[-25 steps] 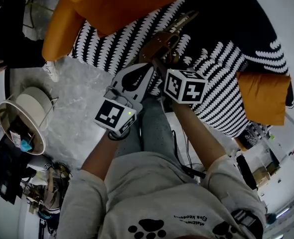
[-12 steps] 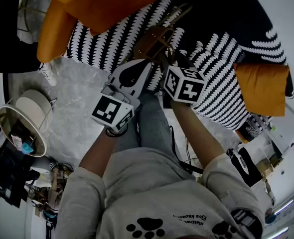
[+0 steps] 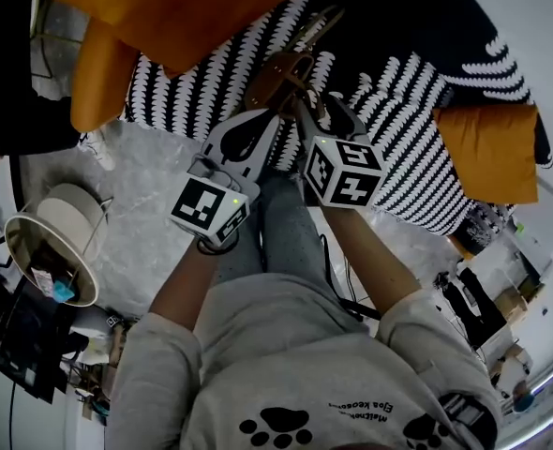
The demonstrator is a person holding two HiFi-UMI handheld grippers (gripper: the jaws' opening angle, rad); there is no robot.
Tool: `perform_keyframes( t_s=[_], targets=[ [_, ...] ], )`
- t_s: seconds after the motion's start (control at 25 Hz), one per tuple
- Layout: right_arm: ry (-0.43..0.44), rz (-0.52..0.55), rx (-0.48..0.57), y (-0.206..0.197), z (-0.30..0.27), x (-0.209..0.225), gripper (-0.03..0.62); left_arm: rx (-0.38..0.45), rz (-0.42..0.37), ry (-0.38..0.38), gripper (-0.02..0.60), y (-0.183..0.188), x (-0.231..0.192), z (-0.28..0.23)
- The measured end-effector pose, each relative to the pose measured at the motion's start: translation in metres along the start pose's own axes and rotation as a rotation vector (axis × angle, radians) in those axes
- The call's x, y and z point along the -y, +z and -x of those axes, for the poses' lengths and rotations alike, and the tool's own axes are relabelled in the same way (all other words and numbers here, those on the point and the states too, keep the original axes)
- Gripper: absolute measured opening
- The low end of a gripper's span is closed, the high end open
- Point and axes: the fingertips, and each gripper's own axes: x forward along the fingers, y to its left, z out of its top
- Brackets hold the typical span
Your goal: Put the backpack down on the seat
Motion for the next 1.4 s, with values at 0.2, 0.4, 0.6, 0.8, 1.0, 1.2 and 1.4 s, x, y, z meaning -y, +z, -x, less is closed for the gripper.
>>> perform_keyframes(
  t_s=[0.2,0.4,0.6,0.8,1.0,1.2,1.4],
  targets=[
    [0.043,0.011,0.065,0.021,0.028,-0.019,0.216,-0.005,-0.014,-0.016,0.018,0.019,0.011,0.01],
    [0.078,0.022,0.139,0.05,0.062,-0.042,0.139,0.019,-0.016,-0.007,0.018,0.048,0.022,0.028],
    [0.102,0.011,0.154,0.059,0.092,-0.055,0.069,0.04,-0.025,0.003,0.018,0.075,0.039,0.046],
    [0.112,0.018,0.155,0.07,0.123,-0.059,0.041,0.08,-0.026,0.005,0.018,0.104,0.058,0.057],
    [0.131,0.008,0.166,0.077,0.148,-0.074,0.035,0.099,-0.012,0.004,0.018,0.122,0.072,0.074],
    [0.16,0.02,0.19,0.087,0.185,-0.083,0.034,0.116,-0.037,-0.012,0.018,0.145,0.101,0.087],
    [0.19,0.015,0.224,0.09,0.206,-0.095,0.034,0.13,-0.052,0.013,0.018,0.158,0.103,0.106]
  ],
)
